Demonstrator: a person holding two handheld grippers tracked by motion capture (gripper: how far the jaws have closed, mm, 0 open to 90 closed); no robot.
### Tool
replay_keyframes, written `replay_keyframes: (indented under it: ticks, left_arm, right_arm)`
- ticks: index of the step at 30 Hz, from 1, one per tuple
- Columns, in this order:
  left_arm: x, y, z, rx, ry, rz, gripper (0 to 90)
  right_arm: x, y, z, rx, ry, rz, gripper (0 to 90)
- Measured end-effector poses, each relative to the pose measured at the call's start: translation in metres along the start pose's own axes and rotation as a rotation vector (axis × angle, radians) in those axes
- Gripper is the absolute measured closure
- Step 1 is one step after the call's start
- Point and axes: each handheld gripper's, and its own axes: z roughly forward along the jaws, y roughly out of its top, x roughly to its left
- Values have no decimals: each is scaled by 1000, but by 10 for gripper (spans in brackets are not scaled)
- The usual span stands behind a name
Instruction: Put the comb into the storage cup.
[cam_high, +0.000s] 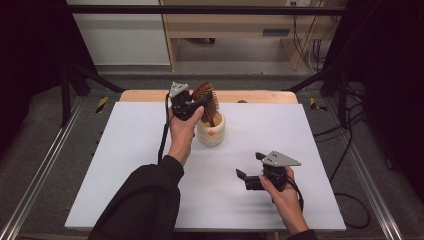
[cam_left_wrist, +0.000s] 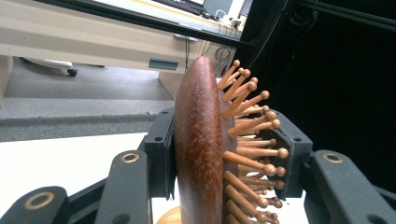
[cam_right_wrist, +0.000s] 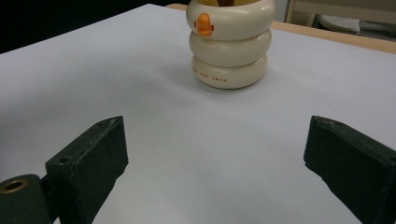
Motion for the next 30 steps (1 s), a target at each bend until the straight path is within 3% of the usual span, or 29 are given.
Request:
replay_keyframes:
  ticks: [30]
  left_arm:
    - [13, -2, -6, 1, 0, -42, 492]
  right_arm:
    - [2, -1, 3, 8, 9, -5, 67]
